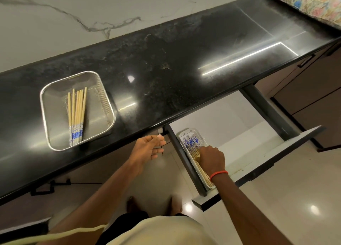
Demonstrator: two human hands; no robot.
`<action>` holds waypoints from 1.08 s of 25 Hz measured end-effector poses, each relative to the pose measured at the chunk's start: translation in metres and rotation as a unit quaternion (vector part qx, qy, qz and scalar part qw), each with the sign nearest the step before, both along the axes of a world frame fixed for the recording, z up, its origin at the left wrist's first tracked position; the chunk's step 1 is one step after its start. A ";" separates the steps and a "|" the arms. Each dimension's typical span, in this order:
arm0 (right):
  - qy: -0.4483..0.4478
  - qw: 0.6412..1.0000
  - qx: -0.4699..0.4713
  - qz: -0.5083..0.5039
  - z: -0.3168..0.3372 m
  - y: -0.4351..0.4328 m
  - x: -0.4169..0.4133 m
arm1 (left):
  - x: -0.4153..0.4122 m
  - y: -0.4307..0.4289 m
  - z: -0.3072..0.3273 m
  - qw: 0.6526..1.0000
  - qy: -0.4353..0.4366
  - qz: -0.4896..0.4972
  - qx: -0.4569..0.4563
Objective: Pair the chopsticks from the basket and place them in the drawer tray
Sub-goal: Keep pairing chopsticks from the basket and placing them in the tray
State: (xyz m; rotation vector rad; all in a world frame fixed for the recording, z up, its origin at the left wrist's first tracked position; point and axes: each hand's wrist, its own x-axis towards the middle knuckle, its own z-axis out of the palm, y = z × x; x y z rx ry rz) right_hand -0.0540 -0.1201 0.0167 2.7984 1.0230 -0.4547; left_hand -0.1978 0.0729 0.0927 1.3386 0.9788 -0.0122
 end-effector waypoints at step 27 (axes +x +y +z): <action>0.124 0.943 0.296 0.085 0.151 0.304 -0.138 | -0.148 0.193 0.072 0.943 -0.161 0.290 0.026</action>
